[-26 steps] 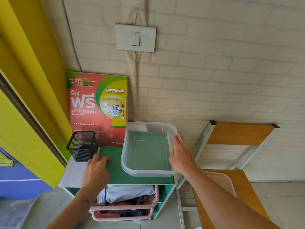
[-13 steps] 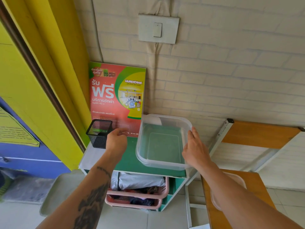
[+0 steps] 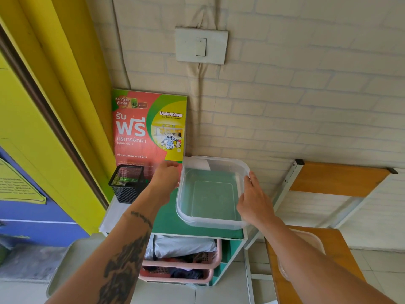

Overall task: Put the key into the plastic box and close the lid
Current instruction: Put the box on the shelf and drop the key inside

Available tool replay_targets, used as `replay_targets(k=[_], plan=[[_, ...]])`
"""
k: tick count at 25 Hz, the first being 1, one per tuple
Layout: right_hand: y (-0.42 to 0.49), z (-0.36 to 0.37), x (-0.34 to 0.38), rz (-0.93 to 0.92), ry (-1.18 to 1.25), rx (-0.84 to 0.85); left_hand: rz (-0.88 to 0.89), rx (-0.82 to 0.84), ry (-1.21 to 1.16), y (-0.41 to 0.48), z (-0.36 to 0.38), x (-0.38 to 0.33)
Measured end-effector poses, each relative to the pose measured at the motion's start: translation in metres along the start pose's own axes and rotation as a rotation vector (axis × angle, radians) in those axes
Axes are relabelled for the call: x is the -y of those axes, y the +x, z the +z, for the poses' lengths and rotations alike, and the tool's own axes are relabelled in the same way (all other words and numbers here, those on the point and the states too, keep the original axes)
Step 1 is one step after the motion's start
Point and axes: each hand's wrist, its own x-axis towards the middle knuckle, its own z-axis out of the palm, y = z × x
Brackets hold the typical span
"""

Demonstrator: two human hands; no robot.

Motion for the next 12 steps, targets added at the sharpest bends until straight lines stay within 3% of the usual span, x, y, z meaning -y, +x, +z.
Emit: replay_targets(k=[4, 7, 12], plan=[[0.001, -0.001, 0.001, -0.01, -0.015, 0.001, 0.17, 0.181, 0.149, 0.001, 0.024, -0.007], [0.0, -0.002, 0.001, -0.012, -0.013, 0.002, 0.19, 0.266, 0.262, 0.006, 0.043, -0.002], [0.001, -0.002, 0.001, -0.009, -0.006, 0.004, 0.279, 0.199, 0.52, 0.008, 0.061, 0.015]])
